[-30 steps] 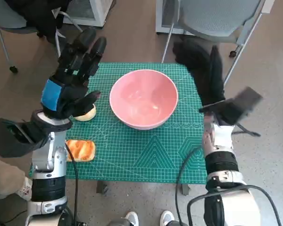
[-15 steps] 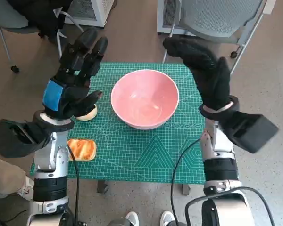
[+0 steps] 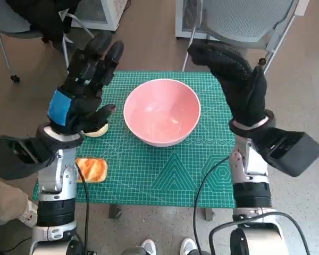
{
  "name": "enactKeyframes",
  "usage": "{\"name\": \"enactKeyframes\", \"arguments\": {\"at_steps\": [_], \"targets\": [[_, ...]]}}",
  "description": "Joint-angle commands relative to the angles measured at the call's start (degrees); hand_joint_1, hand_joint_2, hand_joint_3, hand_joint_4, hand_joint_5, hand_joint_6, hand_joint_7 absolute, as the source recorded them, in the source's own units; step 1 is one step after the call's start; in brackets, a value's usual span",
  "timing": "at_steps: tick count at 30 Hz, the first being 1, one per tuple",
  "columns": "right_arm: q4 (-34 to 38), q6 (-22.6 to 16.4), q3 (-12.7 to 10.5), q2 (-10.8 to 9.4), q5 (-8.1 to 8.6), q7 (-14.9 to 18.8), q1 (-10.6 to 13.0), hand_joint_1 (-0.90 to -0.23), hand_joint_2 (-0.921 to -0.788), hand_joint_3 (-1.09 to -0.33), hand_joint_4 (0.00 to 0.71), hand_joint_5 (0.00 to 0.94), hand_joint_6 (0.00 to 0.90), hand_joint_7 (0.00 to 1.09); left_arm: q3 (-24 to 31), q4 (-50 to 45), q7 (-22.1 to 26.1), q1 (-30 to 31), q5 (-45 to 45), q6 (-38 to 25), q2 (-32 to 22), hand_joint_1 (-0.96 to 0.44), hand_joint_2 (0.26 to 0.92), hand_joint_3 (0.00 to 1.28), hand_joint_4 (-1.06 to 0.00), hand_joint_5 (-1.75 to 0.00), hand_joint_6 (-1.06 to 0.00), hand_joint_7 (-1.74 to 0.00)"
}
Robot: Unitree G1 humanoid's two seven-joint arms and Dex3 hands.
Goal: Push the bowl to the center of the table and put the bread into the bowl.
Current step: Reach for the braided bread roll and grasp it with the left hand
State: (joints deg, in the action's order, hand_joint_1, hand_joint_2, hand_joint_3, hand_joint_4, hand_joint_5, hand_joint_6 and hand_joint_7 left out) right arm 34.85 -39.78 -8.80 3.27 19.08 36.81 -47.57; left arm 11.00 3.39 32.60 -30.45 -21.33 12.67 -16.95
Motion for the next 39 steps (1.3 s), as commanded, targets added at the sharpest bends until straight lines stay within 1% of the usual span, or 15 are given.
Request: {"name": "enactKeyframes", "arguments": {"at_steps": [1, 2, 3, 4, 5, 6, 8, 9, 11, 15, 24, 28, 30, 34, 39], "targets": [[-1.3, 1.4, 0.3, 0.0, 0.59, -0.4, 2.4, -0.698, -0.921, -0.825, 0.077, 0.001, 0.104, 0.12, 3.1, -15.6, 6.9, 6.4, 2.6, -10.5, -17.7, -0.7, 0.842, 0.08, -0.03, 0.0, 0.0, -0.28], [-1.5, 1.5, 0.3, 0.0, 0.63, -0.4, 2.5, -0.698, -0.921, -0.824, 0.077, 0.001, 0.103, 0.12, 4.1, -19.2, 8.9, 8.0, 3.4, -14.6, -22.7, -0.71, 0.794, 0.05, -0.02, 0.0, 0.0, -0.23], [-1.7, 1.5, 0.3, 0.0, 0.67, -0.4, 2.6, -0.698, -0.921, -0.824, 0.077, 0.001, 0.103, 0.12, 6.1, -24.0, 11.3, 9.8, 4.6, -20.9, -29.3, -0.71, 0.777, 0.04, -0.01, 0.0, 0.0, -0.22], [-1.9, 1.6, 0.3, 0.0, 0.68, -0.5, 2.7, -0.697, -0.921, -0.824, 0.077, 0.001, 0.102, 0.12, 7.5, -27.3, 12.8, 11.0, 5.3, -25.3, -33.7, -0.69, 0.73, 0.03, -0.01, 0.0, 0.0, -0.19], [-2.1, 1.5, 0.3, 0.1, 0.7, -0.5, 2.7, -0.696, -0.921, -0.824, 0.077, 0.001, 0.101, 0.12, 10.0, -29.7, 14.2, 12.9, 6.4, -26.3, -36.2, -0.68, 0.713, 0.02, -0.01, 0.0, 0.0, -0.19], [-2.1, 1.5, 0.2, 0.1, 0.7, -0.5, 2.8, -0.693, -0.921, -0.824, 0.077, 0.001, 0.099, 0.12, 11.7, -31.2, 15.0, 14.2, 7.0, -26.7, -37.7, -0.62, 0.683, 0.02, 0.0, 0.0, -0.01, -0.18], [-2.2, 1.4, 0.1, 0.2, 0.81, -0.5, 2.8, -0.689, -0.921, -0.824, 0.077, 0.001, 0.097, 0.12, 14.9, -33.5, 14.8, 16.9, 8.4, -25.9, -37.6, -0.55, 0.657, 0.01, 0.0, 0.0, -0.03, -0.18], [-2.2, 1.4, 0.1, 0.3, 0.89, -0.4, 2.8, -0.686, -0.921, -0.825, 0.077, 0.001, 0.095, 0.12, 16.0, -35.1, 13.8, 18.5, 9.8, -25.9, -36.6, -0.5, 0.647, 0.01, 0.0, 0.0, -0.03, -0.19], [-2.3, 1.4, 0.0, 0.4, 0.97, -0.4, 2.7, -0.678, -0.921, -0.826, 0.077, 0.001, 0.091, 0.13, 17.3, -37.8, 11.7, 21.0, 12.4, -26.1, -35.0, -0.43, 0.647, 0.01, 0.0, 0.0, -0.06, -0.2], [-2.0, 1.2, -0.1, 0.4, 1.0, -0.5, 2.4, -0.676, -0.921, -0.825, 0.075, 0.0, 0.086, 0.13, 18.2, -41.6, 8.9, 24.4, 15.5, -28.4, -33.6, -0.39, 0.657, 0.01, 0.0, 0.0, -0.08, -0.22], [-0.5, 0.5, -0.1, 0.4, 0.86, -0.8, 1.5, -0.682, -0.921, -0.828, 0.061, 0.0, 0.078, 0.13, 17.8, -47.1, 7.1, 29.7, 20.7, -34.9, -33.7, -0.36, 0.669, 0.02, -0.01, -0.01, -0.12, -0.24], [0.3, 0.5, -0.2, 0.4, 1.25, -0.5, 1.3, -0.687, -0.921, -0.829, 0.059, 0.0, 0.075, 0.14, 15.9, -47.9, 6.9, 31.1, 22.7, -36.3, -34.1, -0.35, 0.668, 0.02, -0.03, -0.01, -0.13, -0.23], [0.7, 0.5, -0.2, 0.4, 1.48, -0.2, 1.1, -0.689, -0.921, -0.83, 0.059, 0.0, 0.074, 0.14, 14.4, -48.7, 7.1, 31.5, 23.9, -38.5, -34.7, -0.34, 0.666, 0.02, -0.03, -0.01, -0.14, -0.22], [1.3, 0.7, -0.3, 0.3, 1.92, 0.2, 0.9, -0.693, -0.921, -0.83, 0.058, 0.0, 0.072, 0.14, 11.0, -51.1, 7.8, 31.5, 26.5, -45.0, -37.4, -0.33, 0.659, 0.01, -0.04, 0.0, -0.17, -0.15], [1.4, 1.0, -0.2, 0.3, 2.18, 0.4, 1.0, -0.699, -0.921, -0.83, 0.064, 0.003, 0.069, 0.15, 3.9, -52.1, 6.6, 30.5, 30.0, -50.5, -38.7, -0.26, 0.651, 0.01, -0.05, 0.0, -0.21, -0.09]]}}
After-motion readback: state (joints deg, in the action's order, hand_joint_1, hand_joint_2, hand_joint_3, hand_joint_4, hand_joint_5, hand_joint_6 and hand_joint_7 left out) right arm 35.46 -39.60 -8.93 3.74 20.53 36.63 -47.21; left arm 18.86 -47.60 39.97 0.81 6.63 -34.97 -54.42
